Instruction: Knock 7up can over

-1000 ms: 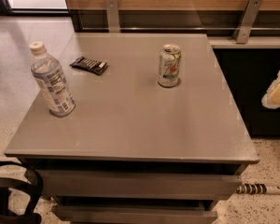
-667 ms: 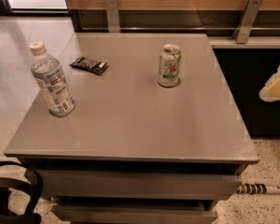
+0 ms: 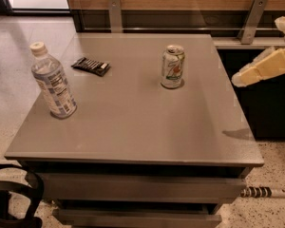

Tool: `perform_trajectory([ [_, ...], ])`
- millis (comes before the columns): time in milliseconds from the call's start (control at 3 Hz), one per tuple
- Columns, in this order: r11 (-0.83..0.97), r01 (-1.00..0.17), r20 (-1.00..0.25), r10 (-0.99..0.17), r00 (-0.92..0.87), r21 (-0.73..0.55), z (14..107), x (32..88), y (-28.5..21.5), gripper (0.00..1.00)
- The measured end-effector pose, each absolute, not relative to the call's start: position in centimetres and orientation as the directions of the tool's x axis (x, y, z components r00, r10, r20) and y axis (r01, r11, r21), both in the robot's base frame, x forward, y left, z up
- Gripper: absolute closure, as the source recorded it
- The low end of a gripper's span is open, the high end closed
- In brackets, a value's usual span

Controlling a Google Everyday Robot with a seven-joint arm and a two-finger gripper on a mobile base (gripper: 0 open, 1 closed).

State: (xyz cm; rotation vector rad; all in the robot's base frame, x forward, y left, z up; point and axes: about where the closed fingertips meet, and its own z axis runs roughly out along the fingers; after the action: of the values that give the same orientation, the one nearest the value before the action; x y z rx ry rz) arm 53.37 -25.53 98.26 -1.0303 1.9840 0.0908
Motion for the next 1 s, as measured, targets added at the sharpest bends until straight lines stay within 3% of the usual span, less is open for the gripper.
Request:
perform_trajectory([
  [1000, 0.659, -0.738, -0.923, -0.357, -0.139, -0.144, 95.5, 60.6, -19.5, 0.0],
])
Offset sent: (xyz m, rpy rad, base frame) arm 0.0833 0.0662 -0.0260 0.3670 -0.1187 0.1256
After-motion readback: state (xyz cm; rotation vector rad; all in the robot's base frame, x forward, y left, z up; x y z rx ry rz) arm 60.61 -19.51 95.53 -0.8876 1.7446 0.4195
